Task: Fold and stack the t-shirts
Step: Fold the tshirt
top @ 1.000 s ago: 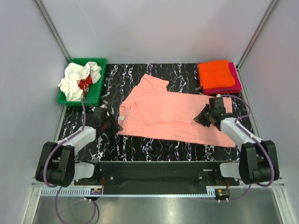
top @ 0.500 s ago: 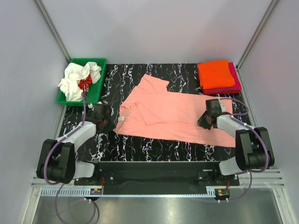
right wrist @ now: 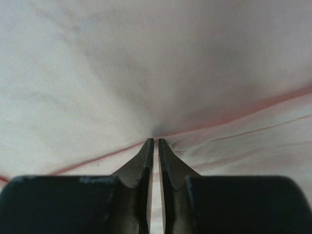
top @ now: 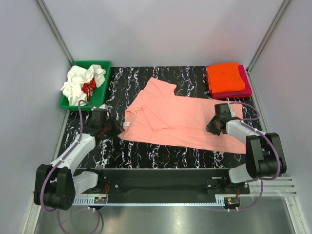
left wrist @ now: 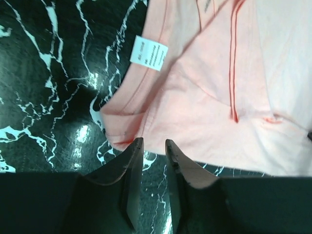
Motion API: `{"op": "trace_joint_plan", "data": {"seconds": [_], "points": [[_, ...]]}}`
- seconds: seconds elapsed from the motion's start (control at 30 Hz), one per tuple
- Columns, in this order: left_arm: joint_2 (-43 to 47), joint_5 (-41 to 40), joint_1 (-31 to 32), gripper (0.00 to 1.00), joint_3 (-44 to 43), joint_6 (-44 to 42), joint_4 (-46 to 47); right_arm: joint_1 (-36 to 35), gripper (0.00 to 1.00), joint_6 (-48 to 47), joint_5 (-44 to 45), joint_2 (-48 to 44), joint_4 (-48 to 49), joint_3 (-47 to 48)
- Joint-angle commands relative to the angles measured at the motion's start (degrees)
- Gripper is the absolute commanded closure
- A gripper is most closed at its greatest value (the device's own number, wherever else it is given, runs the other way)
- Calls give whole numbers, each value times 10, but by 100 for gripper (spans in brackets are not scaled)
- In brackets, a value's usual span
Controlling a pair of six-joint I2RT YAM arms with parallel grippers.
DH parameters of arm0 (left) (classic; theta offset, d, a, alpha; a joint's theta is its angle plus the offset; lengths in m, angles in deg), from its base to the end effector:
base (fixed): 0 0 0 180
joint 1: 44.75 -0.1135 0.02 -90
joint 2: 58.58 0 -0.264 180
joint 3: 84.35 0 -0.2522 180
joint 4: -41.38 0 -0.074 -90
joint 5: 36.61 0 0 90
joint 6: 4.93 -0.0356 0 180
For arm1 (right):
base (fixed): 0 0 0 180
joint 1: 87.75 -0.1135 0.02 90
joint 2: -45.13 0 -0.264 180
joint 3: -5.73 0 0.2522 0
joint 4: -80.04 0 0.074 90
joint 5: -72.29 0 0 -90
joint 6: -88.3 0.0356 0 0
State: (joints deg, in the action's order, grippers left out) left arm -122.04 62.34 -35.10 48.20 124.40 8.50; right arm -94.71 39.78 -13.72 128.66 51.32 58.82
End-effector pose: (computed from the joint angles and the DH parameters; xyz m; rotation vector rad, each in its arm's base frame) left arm 0.2122 -0.0417 0.1979 -0.5677 2.4281 -0.5650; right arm 0.2622 0.0295 0.1540 0.7998 2.4896 0.2128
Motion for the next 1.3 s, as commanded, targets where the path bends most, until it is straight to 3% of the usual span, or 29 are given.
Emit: {"op": "trace_joint_plan", "data": {"seconds": [0.0,0.27,0.67,1.1,1.27], "points": [[11,46,-2,71,-1,-56,31,6,85,-15,30,-4,-19,9],[6,24,-2,71,37,-101,46,15,85,-21,18,-11,-17,6],[-9,80,5,72,58,-94,100,34,85,-27,-3,-20,-14,-2],[-46,42,16,70,47,-103,94,42,85,-30,-14,-14,-9,-3],[-51,23,19,75,38,-114,84,43,85,-30,-15,-11,-9,-1]]}}
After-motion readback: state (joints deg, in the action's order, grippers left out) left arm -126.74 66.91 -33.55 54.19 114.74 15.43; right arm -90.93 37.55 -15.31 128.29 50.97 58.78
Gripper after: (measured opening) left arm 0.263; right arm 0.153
